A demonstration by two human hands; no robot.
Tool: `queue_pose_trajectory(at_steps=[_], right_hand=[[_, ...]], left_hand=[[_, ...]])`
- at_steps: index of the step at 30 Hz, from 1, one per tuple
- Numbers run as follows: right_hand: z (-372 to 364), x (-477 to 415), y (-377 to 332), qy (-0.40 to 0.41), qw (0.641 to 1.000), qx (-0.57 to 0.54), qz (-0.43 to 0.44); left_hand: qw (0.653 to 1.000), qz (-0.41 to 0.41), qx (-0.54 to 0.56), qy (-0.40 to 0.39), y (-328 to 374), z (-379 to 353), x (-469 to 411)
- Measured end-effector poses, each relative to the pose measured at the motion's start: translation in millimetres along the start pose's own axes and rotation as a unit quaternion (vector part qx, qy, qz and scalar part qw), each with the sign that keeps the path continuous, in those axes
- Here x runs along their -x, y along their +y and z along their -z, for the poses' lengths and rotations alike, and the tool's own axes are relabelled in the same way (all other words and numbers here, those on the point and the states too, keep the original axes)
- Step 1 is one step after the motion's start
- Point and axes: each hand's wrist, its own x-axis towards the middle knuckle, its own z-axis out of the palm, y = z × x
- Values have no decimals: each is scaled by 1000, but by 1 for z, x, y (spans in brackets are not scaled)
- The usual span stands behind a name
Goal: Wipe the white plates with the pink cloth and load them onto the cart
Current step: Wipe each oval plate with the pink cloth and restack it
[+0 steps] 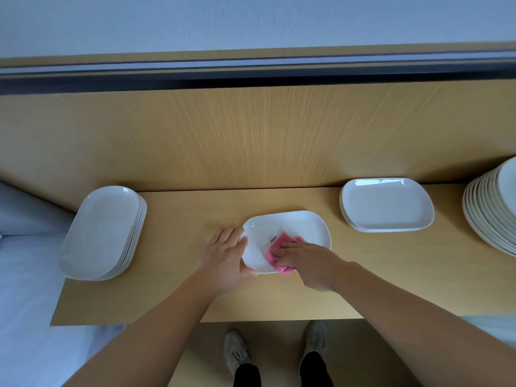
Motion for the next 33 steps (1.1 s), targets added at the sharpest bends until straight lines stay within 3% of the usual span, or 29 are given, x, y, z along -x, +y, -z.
queue_pose_trajectory(at_steps=[11,16,20,27,30,33], right_hand=[[20,29,30,-45,996,63,-53],[24,21,29,110,989,96,27],[28,-4,22,128,984,115,37],[20,-31,23,42,987,149,-42],[16,-24,23,95,986,108,-87],[15,-16,25,92,976,129,-148]], left_hand=[[999,-2,-3,-38,8,8,-3],[995,-62,34,-72,12,6,1],[993,-69,59,-75,15,8,-1],[993,-80,56,-71,13,9,-11],[992,-83,43,-89,12,5,-14],[992,-82,26,-96,14,4,-15]])
